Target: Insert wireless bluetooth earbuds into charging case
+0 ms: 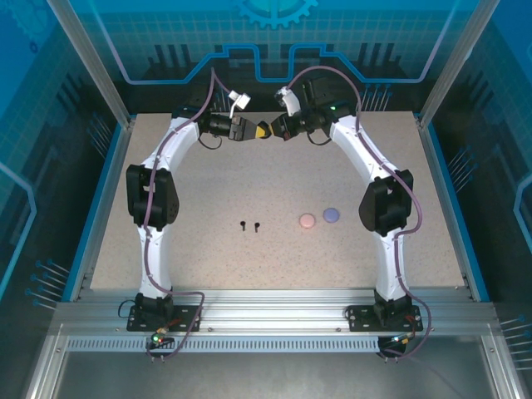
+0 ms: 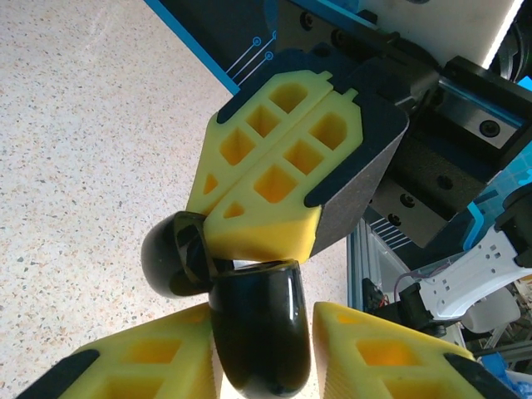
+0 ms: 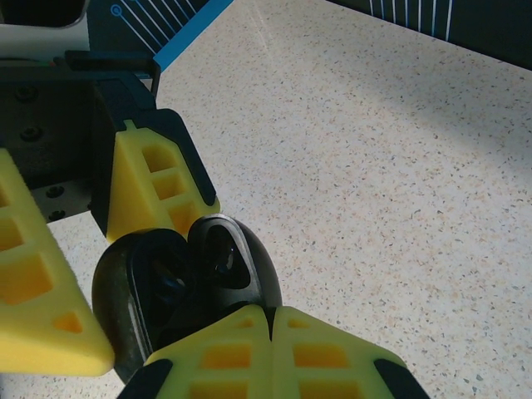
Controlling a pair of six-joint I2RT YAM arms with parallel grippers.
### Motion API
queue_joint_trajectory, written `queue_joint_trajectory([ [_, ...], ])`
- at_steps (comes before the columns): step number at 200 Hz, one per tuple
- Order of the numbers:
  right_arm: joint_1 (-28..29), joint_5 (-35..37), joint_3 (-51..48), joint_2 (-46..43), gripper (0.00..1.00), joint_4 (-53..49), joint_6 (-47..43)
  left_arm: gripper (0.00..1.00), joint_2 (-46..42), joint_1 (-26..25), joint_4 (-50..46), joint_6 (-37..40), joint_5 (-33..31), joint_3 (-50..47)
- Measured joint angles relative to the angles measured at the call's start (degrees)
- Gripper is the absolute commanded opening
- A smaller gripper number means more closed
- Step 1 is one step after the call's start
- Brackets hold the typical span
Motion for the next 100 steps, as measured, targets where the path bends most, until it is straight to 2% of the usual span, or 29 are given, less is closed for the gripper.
queue_joint_trajectory([
  [29, 0.0, 0.0, 0.0, 0.0, 0.00, 0.0, 0.0, 0.29, 0.0, 0.0, -0.3, 0.0, 0.0, 0.0],
  [56, 0.0, 0.0, 0.0, 0.0, 0.00, 0.0, 0.0, 0.21, 0.0, 0.0, -0.6, 0.0, 0.0, 0.0],
  [100, 0.0, 0.0, 0.0, 0.0, 0.00, 0.0, 0.0, 0.02, 0.0, 0.0, -0.8, 0.0, 0.0, 0.0],
])
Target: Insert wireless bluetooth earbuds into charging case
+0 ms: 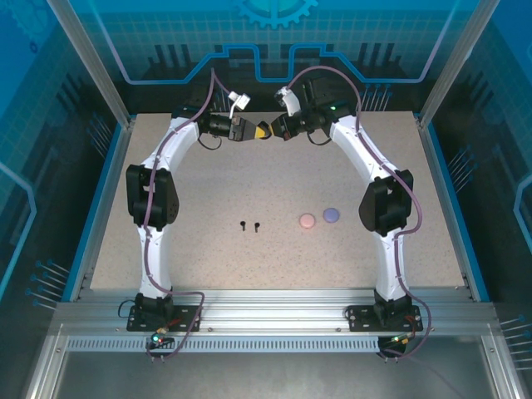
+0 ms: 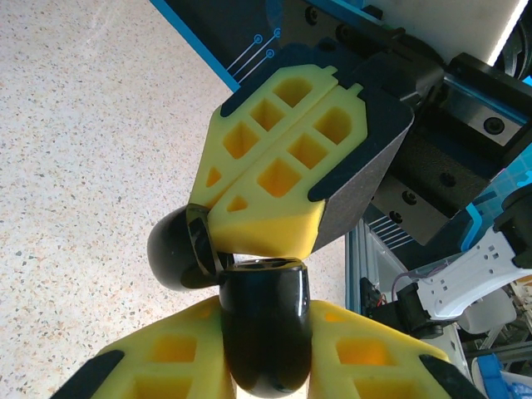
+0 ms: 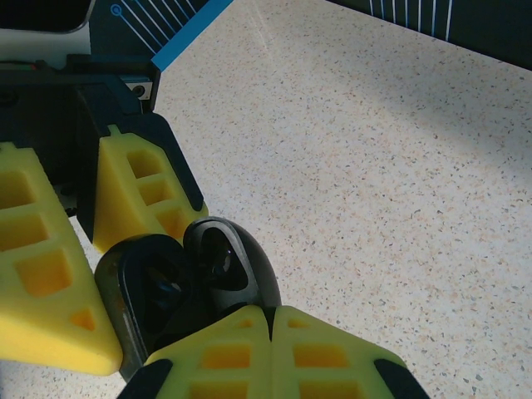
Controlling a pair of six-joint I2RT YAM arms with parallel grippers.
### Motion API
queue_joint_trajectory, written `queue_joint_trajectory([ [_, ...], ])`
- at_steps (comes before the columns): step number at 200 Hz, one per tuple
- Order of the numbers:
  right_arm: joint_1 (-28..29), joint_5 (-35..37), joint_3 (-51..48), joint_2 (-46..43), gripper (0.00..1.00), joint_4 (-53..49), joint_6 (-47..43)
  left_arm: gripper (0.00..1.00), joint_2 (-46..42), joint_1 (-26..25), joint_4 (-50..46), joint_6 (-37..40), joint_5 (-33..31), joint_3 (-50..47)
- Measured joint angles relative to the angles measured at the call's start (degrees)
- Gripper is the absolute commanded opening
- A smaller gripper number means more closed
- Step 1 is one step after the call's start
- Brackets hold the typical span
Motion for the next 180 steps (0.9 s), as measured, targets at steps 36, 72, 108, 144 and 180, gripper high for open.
queue_joint_trajectory([
  [36, 0.0, 0.0, 0.0, 0.0, 0.07, 0.1, 0.9, 0.00, 0.0, 0.0, 0.0, 0.1, 0.0, 0.0],
  [72, -0.3, 0.0, 0.0, -0.4, 0.27, 0.5, 2.8, 0.00, -0.2, 0.0, 1.1, 0.2, 0.0, -0.8],
  [108, -0.4, 0.0, -2.1, -4.3, 0.48, 2.4, 5.3, 0.00, -0.8, -0.3, 3.3, -0.2, -0.1, -5.4],
  [144, -0.8, 0.1, -8.9, -13.6, 0.60, 6.4, 8.0, 0.00, -4.2, -0.3, 8.7, -3.1, -1.2, -12.9],
  [180, -1.9, 2.4, -18.6, -23.8, 0.67, 10.8, 11.8, 0.00, -11.5, 0.3, 16.9, -7.8, -2.5, -22.1],
])
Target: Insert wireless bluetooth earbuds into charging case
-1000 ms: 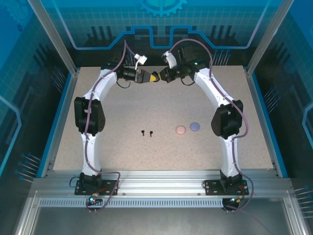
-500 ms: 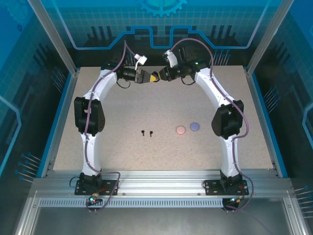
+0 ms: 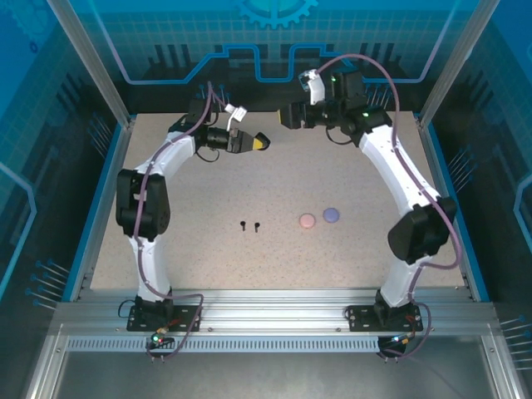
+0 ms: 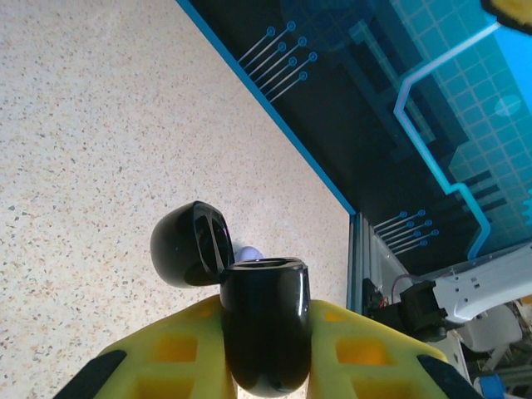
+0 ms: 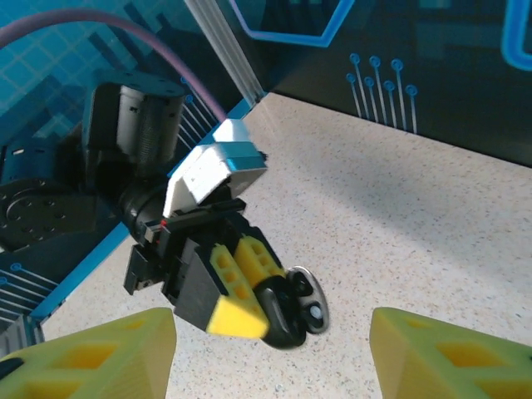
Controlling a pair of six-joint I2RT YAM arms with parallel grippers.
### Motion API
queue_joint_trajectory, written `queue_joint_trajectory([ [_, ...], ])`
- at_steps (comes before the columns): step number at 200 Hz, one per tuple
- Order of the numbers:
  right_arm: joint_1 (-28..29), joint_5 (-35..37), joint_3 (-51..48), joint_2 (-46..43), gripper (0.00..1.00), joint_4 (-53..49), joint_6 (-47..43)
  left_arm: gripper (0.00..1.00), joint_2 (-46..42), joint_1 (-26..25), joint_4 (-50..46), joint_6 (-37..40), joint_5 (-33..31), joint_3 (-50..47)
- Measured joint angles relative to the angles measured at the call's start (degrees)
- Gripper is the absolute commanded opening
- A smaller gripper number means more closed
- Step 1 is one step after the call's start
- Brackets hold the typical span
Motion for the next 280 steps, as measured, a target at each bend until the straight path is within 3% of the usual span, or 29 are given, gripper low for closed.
queue_joint_trajectory([
  [67, 0.7, 7.6, -18.0, -13.5, 0.70, 2.7, 6.2, 0.00, -17.3, 0.3, 13.7, -8.3, -3.3, -16.0],
  [106, 6.3, 15.0, -24.6, -17.5, 0.70, 2.0, 8.5, 0.00, -24.3, 0.3, 23.1, -14.7, -6.5, -24.0],
  [186, 19.3, 29.4, -30.9, -18.7, 0.70, 0.0, 14.1, 0.00, -38.0, 0.3, 38.4, -21.0, -20.5, -36.4],
  [248, 25.0, 36.3, -37.6, -18.4, 0.70, 2.9, 21.6, 0.00, -43.1, 0.2, 51.1, -22.1, -29.2, -44.2],
  [280, 27.8, 39.1, -37.7, -16.9, 0.70, 4.2, 24.3, 0.00, -44.4, 0.1, 62.4, -21.5, -32.5, -51.4],
])
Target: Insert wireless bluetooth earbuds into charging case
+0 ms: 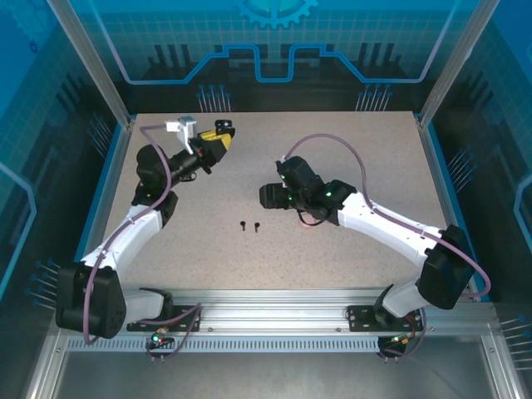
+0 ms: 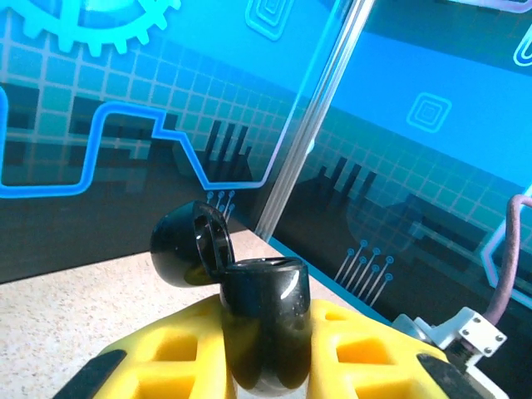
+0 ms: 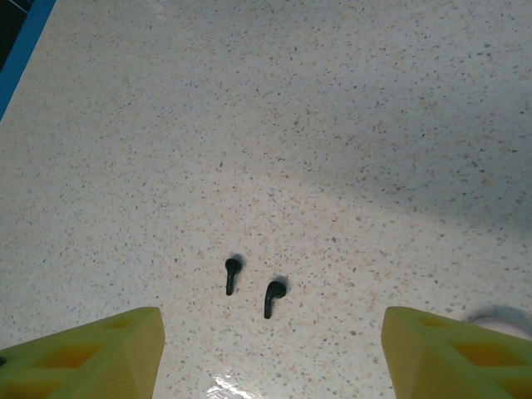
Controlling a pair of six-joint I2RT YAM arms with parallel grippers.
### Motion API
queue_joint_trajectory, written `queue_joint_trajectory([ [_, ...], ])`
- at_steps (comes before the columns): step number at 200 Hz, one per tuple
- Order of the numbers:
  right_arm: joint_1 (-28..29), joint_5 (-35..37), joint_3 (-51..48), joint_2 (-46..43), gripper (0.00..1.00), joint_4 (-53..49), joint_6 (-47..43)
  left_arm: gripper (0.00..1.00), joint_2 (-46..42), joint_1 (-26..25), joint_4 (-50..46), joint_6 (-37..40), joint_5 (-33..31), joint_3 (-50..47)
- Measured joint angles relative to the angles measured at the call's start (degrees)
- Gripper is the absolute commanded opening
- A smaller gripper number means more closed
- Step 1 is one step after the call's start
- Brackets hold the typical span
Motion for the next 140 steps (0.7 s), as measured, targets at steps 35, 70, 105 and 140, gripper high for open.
queue_joint_trajectory([
  [35, 2.0, 2.3, 0.5, 1.8, 0.70, -0.1, 1.7, 0.00, 0.0, 0.0, 12.3, 1.1, -2.7, -6.7],
  [70, 3.2, 4.1, 2.7, 4.1, 0.70, -1.0, 2.6, 0.00, -0.1, 0.0, 19.1, 2.2, -3.7, -7.0],
  [105, 4.1, 4.7, 5.4, 7.1, 0.70, -1.6, 3.0, 0.00, -0.7, 0.0, 21.6, 2.6, -5.2, -7.0],
  [140, 5.0, 4.9, 8.8, 12.8, 0.70, -2.2, 3.1, 0.00, -1.3, 0.0, 23.1, 2.6, -7.5, -7.3],
])
